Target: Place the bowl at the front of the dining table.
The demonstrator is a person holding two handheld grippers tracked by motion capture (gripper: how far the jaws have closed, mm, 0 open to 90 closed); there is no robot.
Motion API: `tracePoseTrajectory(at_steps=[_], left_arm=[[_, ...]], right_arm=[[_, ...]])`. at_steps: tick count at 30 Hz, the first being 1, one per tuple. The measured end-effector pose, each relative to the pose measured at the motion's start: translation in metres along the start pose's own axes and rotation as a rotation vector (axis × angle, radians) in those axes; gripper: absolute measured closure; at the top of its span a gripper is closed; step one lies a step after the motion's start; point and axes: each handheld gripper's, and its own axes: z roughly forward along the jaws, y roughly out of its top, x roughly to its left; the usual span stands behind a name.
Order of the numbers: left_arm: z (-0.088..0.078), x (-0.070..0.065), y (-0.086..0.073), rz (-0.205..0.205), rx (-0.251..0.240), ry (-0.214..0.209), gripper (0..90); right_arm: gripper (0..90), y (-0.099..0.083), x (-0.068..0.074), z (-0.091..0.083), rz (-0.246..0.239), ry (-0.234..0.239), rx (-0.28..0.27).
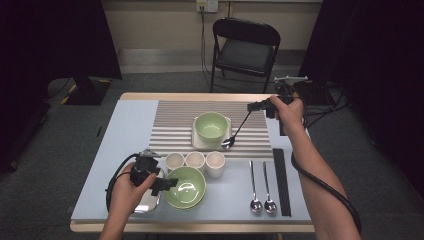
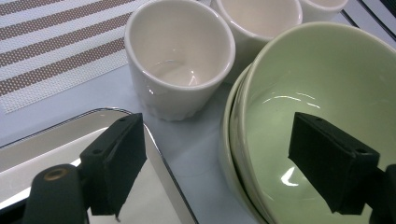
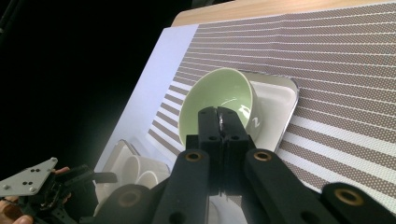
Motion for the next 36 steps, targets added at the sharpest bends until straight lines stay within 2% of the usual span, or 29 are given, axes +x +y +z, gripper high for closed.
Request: tracePoseTrajectory(at_steps=[6, 10, 18, 36], left_arm=[[-0.001, 0.000, 0.000, -0.002, -0.008, -0.006, 18.5], [-0.001, 0.000, 0.000, 0.006, 0.004, -0.003, 18.4], [-0.001, 0.000, -0.001, -0.007, -0.004, -0.011, 18.4], [-0.004, 0.001, -0.001, -0.003, -0.007, 0.001, 18.4]], right_arm=[[90.0, 0.003, 0.002, 0.004, -0.005, -0.007, -0.003], [90.0, 0.005, 0.002, 0.006, -0.001, -0.006, -0.010], [90.0, 0.008, 0.001, 0.009, 0.003, 0.000, -0.025], [90.0, 0.012, 0.003, 0.008, 0.007, -0.013, -0.062]])
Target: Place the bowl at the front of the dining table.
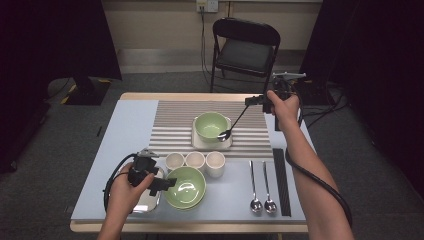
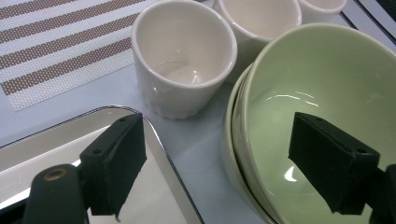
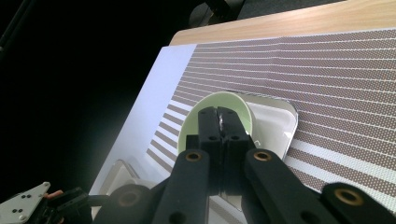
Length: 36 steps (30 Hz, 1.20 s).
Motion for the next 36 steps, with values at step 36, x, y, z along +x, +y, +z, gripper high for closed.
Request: tracePoseTrajectory(at_steps=[36], left_arm=[[0.003, 0.004, -0.002, -0.007, 0.012, 0.004, 18.4]], right_arm=[[90.0, 0.009, -0.008, 0.016, 0.004, -0.017, -0.042]])
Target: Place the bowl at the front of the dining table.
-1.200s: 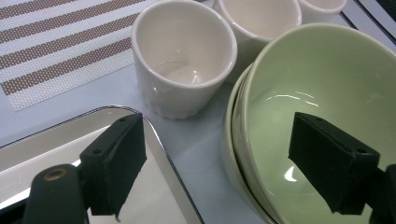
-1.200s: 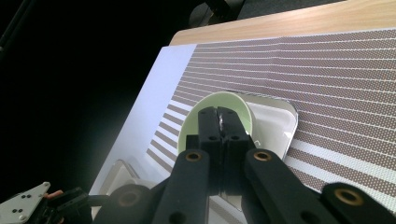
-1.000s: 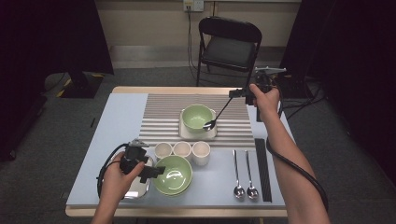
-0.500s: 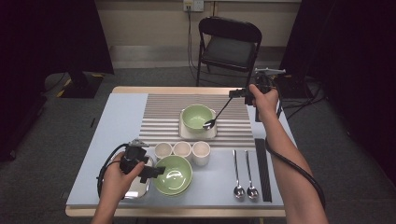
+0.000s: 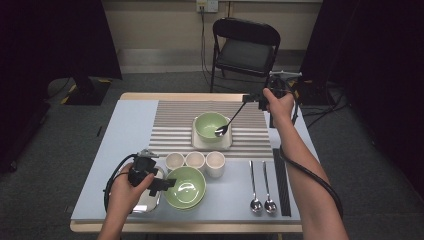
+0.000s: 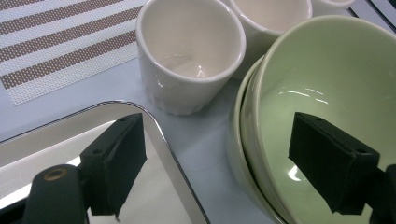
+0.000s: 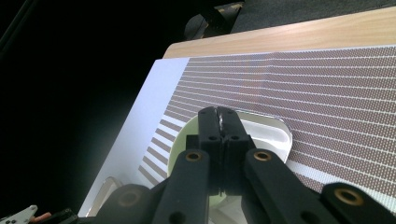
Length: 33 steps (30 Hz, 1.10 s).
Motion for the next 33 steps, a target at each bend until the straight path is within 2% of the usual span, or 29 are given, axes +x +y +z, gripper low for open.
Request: tracePoseTrajectory(at_steps=[21, 33], left_arm=[[0.002, 0.003, -0.001, -0.014, 0.010, -0.005, 18.4], [0.000, 0.004, -0.001, -0.012, 0.008, -0.002, 18.4]], right_arm=[[90.0, -0.001, -0.010, 0.014, 0.020, -0.048, -0.031], [90.0, -0.004, -0.012, 0.020, 0.016, -0.066, -0.031]])
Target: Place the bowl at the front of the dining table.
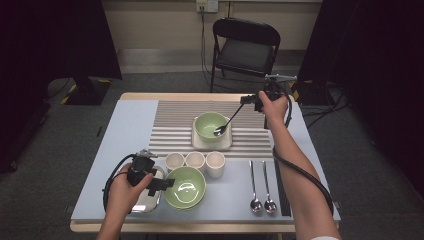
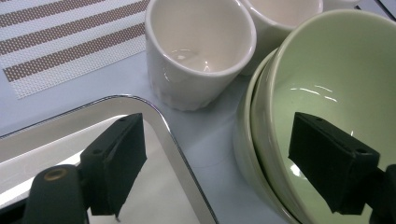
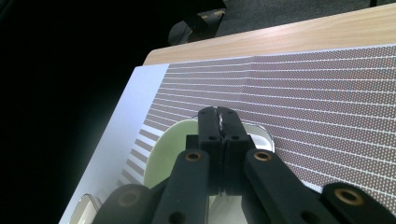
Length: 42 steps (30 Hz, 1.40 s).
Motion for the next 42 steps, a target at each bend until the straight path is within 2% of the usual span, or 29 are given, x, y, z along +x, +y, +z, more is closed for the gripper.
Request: tracePoseTrajectory(at_steps=[20, 31, 35, 42], left_arm=[[-0.002, -0.002, 0.001, 0.010, -0.013, 0.004, 18.4], [-0.003, -0.004, 0.002, 0.003, -0.022, 0.003, 18.4], [-0.002, -0.004, 0.002, 0.019, -0.014, 0.008, 18.4], [-0.002, -0.006, 0.002, 0.019, -0.016, 0.003, 18.4]], right_arm=[[90.0, -0.010, -0.001, -0.002, 0.006, -0.002, -0.001], [89.7, -0.023, -0.004, -0.006, 0.019, -0.006, 0.003], [89.7, -0.028, -0.005, -0.008, 0.023, -0.009, 0.004], [89.7, -0.034, -0.006, -0.011, 0.032, -0.003, -0.003]])
